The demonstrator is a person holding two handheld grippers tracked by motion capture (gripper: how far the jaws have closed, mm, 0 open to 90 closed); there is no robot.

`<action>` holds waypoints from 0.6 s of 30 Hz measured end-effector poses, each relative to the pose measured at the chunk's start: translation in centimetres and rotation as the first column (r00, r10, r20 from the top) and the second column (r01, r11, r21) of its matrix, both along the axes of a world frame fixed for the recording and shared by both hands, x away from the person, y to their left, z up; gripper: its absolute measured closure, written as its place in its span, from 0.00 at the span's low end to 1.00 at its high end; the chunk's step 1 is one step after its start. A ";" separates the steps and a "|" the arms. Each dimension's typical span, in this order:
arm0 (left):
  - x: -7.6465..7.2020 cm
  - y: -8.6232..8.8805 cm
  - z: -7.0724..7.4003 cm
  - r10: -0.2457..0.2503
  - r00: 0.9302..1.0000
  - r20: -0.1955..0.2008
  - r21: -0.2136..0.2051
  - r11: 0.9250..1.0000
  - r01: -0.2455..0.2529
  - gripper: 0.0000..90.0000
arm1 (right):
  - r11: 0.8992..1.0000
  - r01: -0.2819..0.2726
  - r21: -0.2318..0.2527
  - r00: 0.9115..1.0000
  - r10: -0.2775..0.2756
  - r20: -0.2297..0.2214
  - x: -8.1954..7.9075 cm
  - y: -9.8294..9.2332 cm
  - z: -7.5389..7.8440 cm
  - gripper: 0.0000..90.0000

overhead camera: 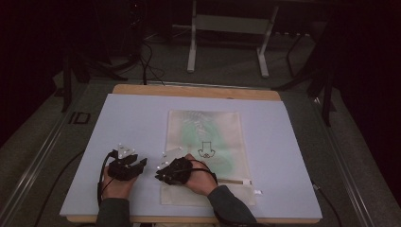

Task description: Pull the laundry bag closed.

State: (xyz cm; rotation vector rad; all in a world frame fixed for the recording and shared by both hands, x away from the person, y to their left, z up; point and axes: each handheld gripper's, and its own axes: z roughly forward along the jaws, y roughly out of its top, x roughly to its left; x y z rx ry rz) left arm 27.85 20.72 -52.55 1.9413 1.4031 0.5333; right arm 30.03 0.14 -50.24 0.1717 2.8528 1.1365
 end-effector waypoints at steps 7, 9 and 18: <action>-0.1 -0.1 0.1 -0.011 1.000 0.005 -0.013 1.000 0.011 0.63 | 1.000 0.010 -0.004 1.000 -0.010 -0.002 -0.4 -1.6 -0.1 0.91; -0.1 -0.2 0.1 -0.018 1.000 0.006 -0.015 1.000 0.019 0.63 | 1.000 0.012 -0.012 1.000 -0.012 -0.011 -0.4 -1.8 -0.4 0.91; -0.4 -0.5 0.3 -0.048 0.999 0.008 -0.032 0.998 0.048 0.63 | 0.999 0.007 -0.044 0.999 -0.009 -0.041 -0.1 -2.2 -1.1 0.90</action>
